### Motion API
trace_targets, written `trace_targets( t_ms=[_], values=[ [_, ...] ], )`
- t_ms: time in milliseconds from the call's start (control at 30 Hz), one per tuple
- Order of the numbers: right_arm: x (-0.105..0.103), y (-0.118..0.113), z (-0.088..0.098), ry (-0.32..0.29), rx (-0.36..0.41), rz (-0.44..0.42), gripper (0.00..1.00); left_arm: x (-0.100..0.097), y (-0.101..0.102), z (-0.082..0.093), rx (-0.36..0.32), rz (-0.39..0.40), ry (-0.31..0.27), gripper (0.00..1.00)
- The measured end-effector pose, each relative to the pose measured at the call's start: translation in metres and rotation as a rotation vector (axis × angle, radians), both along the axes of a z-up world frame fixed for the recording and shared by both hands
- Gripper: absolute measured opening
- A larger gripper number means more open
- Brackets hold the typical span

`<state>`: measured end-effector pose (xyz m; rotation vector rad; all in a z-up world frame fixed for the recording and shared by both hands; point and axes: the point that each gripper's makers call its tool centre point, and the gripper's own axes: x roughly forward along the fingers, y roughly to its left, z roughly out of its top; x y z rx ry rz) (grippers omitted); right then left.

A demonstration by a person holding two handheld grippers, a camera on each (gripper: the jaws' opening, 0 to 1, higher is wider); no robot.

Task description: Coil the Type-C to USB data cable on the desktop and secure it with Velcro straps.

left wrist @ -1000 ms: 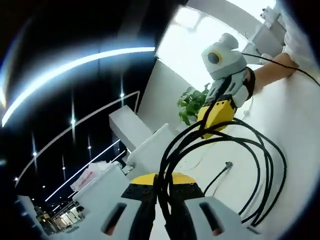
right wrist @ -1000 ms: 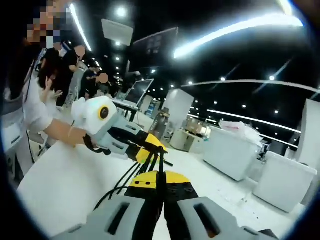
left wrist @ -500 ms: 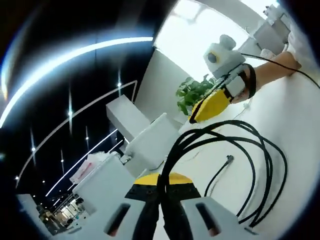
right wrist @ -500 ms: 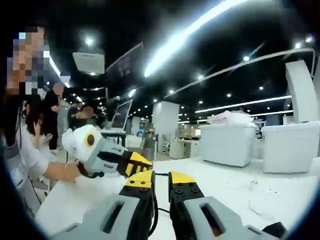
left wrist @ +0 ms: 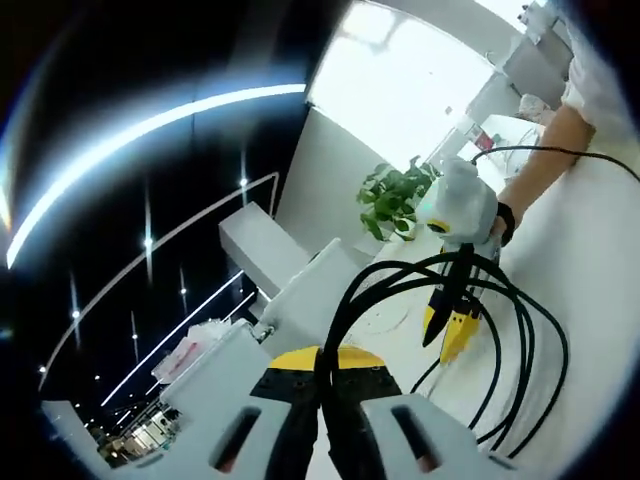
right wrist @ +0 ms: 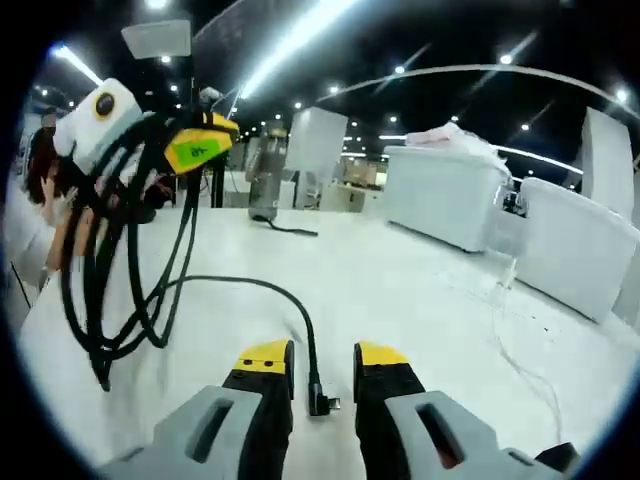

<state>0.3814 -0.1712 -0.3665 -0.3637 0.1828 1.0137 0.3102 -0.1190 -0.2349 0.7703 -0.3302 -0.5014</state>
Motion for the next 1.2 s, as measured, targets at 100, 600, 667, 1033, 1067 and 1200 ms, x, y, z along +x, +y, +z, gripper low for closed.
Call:
trace_targets(
  t_ms=[100,600,667,1033,1067,1200],
  values=[
    [0.002,0.005,-0.001,-0.037,-0.033,-0.005,0.15,-0.005,-0.003,0.003,0.0,-0.013,-0.011,0.04],
    [-0.007,-0.018,0.073,-0.284,0.041,-0.097,0.01,0.007,0.002,-0.012,-0.087,-0.025,0.125,0.04],
    [-0.014,-0.022,0.086,-0.317,0.07,-0.111,0.01,0.01,0.004,-0.013,-0.104,-0.028,0.136,0.04],
    [-0.038,-0.022,0.125,-0.344,0.235,-0.121,0.01,0.01,-0.004,-0.022,-0.079,-0.036,0.147,0.04],
    [-0.04,-0.021,0.126,-0.348,0.233,-0.115,0.01,0.01,-0.004,-0.022,-0.078,-0.035,0.145,0.04],
    [-0.043,-0.019,0.128,-0.348,0.245,-0.091,0.01,0.011,0.002,-0.017,-0.074,-0.01,0.117,0.04]
  ],
)
